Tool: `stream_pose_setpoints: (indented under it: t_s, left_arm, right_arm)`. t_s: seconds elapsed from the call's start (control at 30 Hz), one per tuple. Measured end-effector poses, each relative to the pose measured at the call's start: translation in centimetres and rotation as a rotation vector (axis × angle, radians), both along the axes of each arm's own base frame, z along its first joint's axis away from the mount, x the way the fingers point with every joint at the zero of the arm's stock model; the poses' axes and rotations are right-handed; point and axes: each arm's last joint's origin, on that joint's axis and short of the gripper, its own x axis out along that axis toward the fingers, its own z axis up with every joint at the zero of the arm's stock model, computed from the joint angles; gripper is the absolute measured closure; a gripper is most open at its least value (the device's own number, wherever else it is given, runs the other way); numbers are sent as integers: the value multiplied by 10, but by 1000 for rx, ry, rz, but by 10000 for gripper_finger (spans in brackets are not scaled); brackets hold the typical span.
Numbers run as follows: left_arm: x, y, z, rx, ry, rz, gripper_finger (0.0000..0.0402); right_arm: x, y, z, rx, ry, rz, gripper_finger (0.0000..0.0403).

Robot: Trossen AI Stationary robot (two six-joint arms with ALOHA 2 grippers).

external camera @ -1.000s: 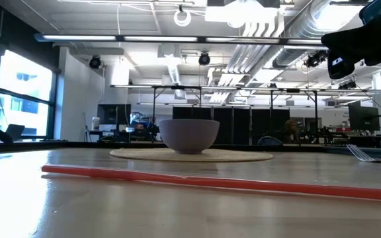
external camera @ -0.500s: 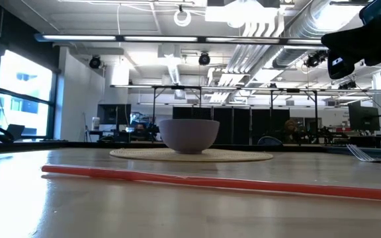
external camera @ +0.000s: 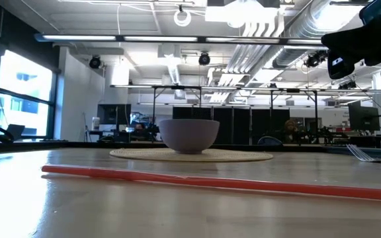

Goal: Pick & Place Utensil
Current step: Put the orange cup to the right side of the bowl on the table placemat

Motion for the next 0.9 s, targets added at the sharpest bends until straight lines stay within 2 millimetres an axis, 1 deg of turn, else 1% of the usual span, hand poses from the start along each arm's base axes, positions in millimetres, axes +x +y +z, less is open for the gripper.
stream_pose_setpoints:
  t_s: [0.1, 0.27, 0.37, 0.6, 0.9]
  left_arm:
    - [-2, 2, -12, 1, 29, 6, 259]
    - [0, 0, -22, -31, -5, -45, 259]
    - [0, 1, -24, -17, -18, -48, 259]
    - [3, 2, -24, 33, -128, -117, 259]
    - [4, 3, -24, 51, -164, -157, 259]
  right_arm:
    - [0, 0, 0, 0, 0, 0, 400]
    - [0, 0, 0, 0, 0, 0, 398]
    - [0, 0, 0, 0, 0, 0, 398]
    - [0, 0, 0, 0, 0, 0, 401]
    - [0, 0, 0, 0, 0, 0, 396]
